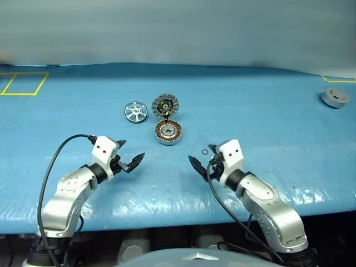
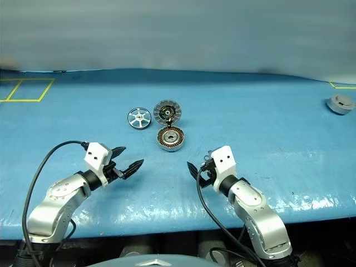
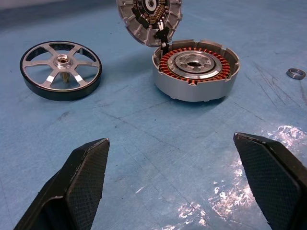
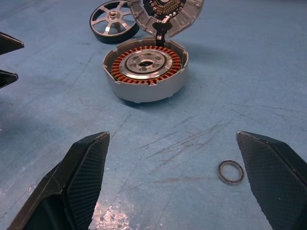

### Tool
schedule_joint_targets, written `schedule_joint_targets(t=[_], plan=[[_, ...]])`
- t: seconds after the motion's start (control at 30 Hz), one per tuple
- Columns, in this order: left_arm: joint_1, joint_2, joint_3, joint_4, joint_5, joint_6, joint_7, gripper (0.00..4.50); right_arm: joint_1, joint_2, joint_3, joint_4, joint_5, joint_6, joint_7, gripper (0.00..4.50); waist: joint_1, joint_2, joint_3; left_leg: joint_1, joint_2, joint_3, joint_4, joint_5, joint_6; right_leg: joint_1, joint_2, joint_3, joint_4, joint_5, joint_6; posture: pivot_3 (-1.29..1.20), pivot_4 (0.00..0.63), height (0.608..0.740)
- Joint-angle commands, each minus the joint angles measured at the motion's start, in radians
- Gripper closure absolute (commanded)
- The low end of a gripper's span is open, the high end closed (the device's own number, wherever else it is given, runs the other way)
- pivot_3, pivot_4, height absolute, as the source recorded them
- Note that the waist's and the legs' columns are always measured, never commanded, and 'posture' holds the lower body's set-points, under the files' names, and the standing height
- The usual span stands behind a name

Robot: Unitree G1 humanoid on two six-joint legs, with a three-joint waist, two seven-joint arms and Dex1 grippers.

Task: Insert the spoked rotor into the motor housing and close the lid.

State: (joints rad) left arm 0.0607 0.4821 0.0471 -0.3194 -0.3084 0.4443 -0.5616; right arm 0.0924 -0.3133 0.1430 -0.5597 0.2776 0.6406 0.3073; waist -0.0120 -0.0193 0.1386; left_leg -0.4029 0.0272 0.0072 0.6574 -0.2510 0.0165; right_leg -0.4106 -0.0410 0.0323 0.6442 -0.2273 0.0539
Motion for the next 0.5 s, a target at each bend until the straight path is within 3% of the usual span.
schedule_joint_targets(t=[0.03, 0.5], plan=[[-0.004, 0.000, 0.008, -0.011, 0.013, -0.029, 0.007, 0.00, -0.015, 0.003, 0.000, -0.021, 0.000, -0.022, 0.009, 0.03, 0.000, 0.000, 0.000, 0.000, 0.000, 0.000, 0.000, 0.000, 0.000, 0.000, 0.000, 0.000, 0.000, 0.000, 0.000, 0.00, 0.150, 0.740], [-0.001, 0.000, 0.014, -0.005, 0.018, -0.025, 0.014, 0.00, -0.017, 0.002, 0.010, -0.013, -0.012, -0.017, 0.022, 0.03, 0.000, 0.000, 0.000, 0.000, 0.000, 0.000, 0.000, 0.000, 0.000, 0.000, 0.000, 0.000, 0.000, 0.000, 0.000, 0.00, 0.150, 0.740]])
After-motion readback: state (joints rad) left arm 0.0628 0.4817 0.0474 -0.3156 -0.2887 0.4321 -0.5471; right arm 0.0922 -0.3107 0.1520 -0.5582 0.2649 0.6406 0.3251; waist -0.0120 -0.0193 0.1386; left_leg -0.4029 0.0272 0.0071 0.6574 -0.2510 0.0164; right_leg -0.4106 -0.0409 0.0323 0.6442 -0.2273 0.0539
